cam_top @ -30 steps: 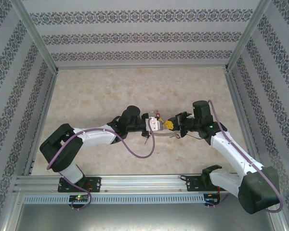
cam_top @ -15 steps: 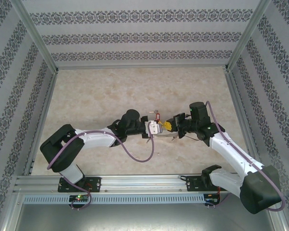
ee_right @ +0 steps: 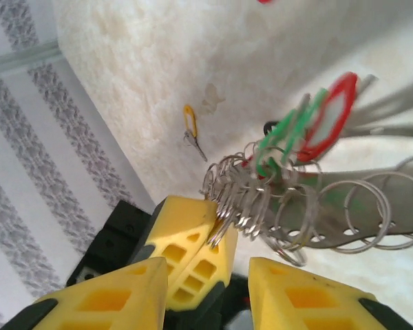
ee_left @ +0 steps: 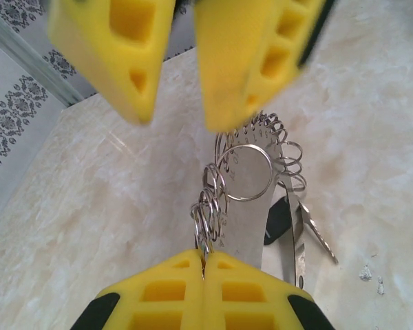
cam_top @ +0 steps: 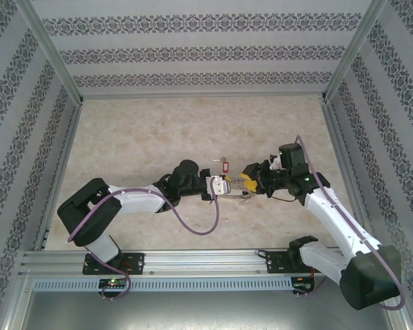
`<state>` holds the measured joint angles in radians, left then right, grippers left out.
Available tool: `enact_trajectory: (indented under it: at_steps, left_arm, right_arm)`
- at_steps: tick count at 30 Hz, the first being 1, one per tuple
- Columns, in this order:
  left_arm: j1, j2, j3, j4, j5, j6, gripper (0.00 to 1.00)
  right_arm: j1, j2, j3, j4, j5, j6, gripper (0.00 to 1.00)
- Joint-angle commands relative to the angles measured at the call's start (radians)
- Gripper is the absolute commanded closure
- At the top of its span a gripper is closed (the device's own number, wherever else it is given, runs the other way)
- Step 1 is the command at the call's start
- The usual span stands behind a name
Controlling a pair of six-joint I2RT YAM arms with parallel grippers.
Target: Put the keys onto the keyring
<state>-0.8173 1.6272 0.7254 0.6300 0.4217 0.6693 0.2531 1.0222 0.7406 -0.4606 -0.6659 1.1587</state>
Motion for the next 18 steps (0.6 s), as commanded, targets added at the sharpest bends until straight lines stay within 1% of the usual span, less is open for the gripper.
enact_trajectory:
  at_steps: [1,2,3,4,6,7,8,9,10,11,12,13,14,16,18]
  left_arm:
    - [0.000,-0.018,-0.002,0.047,0.029,-0.020,1.00]
    - [0.001,-0.019,-0.004,0.049,0.034,-0.026,1.00]
    - [0.004,-0.018,-0.006,0.055,0.040,-0.031,1.00]
    - [0.005,-0.018,-0.007,0.056,0.046,-0.038,1.00]
    - [0.011,-0.020,-0.013,0.070,0.056,-0.058,1.00]
    - [0.017,-0.023,-0.018,0.080,0.063,-0.071,1.00]
    - [0.021,-0.026,-0.022,0.089,0.069,-0.082,1.00]
    - [0.028,-0.032,-0.029,0.098,0.077,-0.096,1.00]
    - [0.034,-0.036,-0.034,0.107,0.087,-0.107,1.00]
    - [0.039,-0.040,-0.038,0.109,0.093,-0.108,1.00]
    - [0.040,-0.043,-0.040,0.107,0.099,-0.106,1.00]
    - [0.041,-0.047,-0.041,0.097,0.108,-0.097,1.00]
    - [0.041,-0.051,-0.039,0.085,0.116,-0.090,1.00]
    - [0.040,-0.058,-0.036,0.065,0.137,-0.080,1.00]
    - [0.041,-0.062,-0.031,0.054,0.151,-0.075,1.00]
  right_arm:
    - [-0.006,-0.051,0.125,-0.104,0.046,-0.616,0.63]
    - [0.004,-0.075,0.137,-0.105,0.056,-0.825,0.61]
    - [0.011,-0.099,0.135,-0.103,0.074,-0.992,0.60]
    - [0.015,-0.123,0.116,-0.085,0.094,-1.125,0.59]
    - [0.013,-0.158,0.065,-0.041,0.082,-1.355,0.57]
    - [0.011,-0.170,0.036,-0.029,0.056,-1.491,0.58]
    - [0.009,-0.177,0.016,-0.038,0.004,-1.631,0.58]
    - [0.009,-0.181,0.001,-0.090,-0.077,-1.828,0.59]
    - [0.007,-0.181,-0.024,-0.102,-0.115,-1.959,0.60]
    - [0.007,-0.172,-0.040,-0.076,-0.129,-1.999,0.62]
    - [0.005,-0.154,-0.044,-0.054,-0.169,-2.033,0.65]
    - [0.005,-0.126,-0.033,-0.053,-0.206,-2.079,0.71]
    - [0.006,-0.095,-0.012,-0.080,-0.233,-2.130,0.74]
    - [0.025,-0.012,0.054,-0.155,-0.244,-2.215,0.74]
    - [0.066,0.039,0.096,-0.188,-0.215,-2.273,0.73]
